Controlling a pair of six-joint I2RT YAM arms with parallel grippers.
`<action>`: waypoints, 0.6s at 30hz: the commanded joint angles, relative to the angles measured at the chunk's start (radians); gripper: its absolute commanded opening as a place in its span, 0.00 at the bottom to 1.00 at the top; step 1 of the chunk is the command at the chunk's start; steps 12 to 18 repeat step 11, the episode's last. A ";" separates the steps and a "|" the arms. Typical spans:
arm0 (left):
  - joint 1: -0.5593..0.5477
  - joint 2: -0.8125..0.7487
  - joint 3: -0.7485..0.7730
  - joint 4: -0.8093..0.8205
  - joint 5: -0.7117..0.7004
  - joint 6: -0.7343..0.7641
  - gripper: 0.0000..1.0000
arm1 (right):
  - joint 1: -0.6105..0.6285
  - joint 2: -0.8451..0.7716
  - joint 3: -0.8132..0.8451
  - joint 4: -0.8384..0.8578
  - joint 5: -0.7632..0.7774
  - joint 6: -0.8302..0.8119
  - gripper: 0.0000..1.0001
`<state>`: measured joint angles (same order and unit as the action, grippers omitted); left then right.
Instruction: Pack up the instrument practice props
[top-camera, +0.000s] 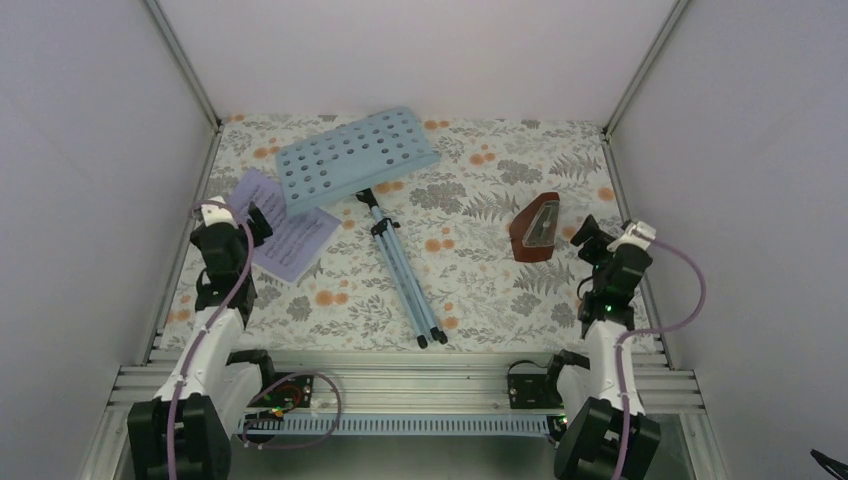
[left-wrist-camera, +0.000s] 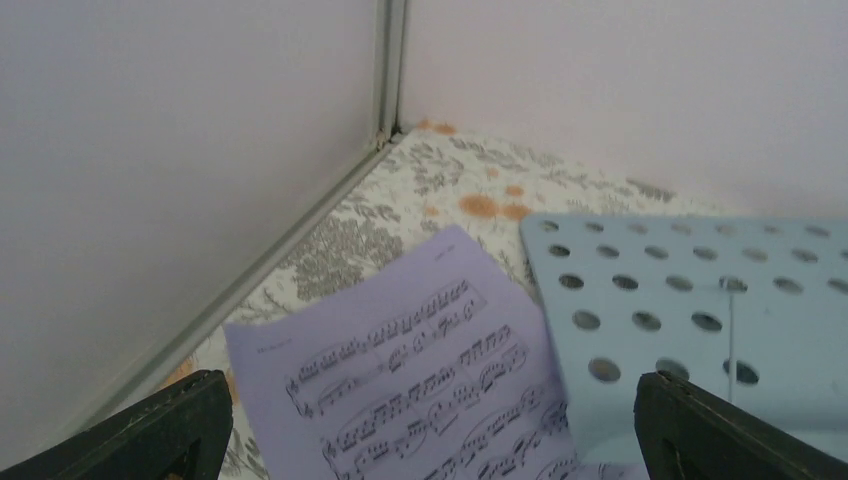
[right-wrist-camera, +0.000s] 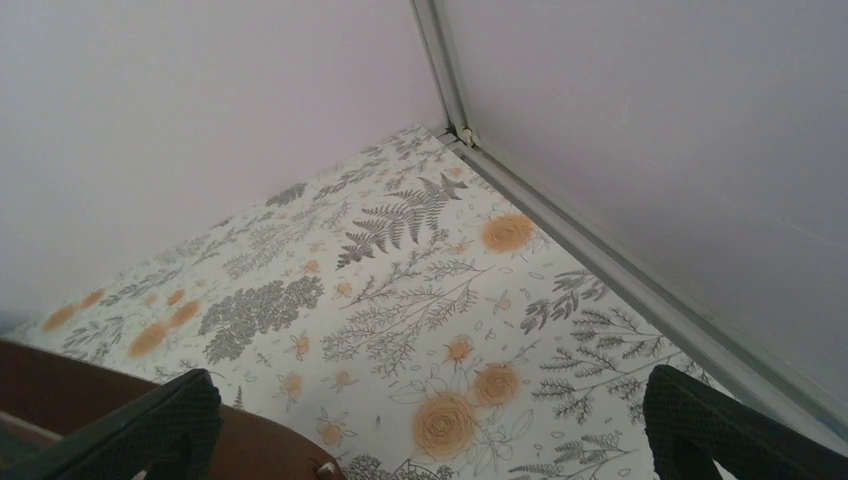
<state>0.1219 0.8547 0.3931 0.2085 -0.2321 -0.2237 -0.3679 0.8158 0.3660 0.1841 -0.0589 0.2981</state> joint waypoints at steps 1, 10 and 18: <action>-0.019 0.027 -0.083 0.243 -0.014 0.071 1.00 | -0.003 -0.046 -0.144 0.358 0.062 0.020 1.00; -0.025 0.174 -0.156 0.479 0.109 0.116 1.00 | 0.009 0.112 -0.202 0.533 0.029 -0.014 1.00; -0.026 0.174 -0.155 0.481 0.108 0.116 1.00 | 0.009 0.120 -0.205 0.542 0.026 -0.017 1.00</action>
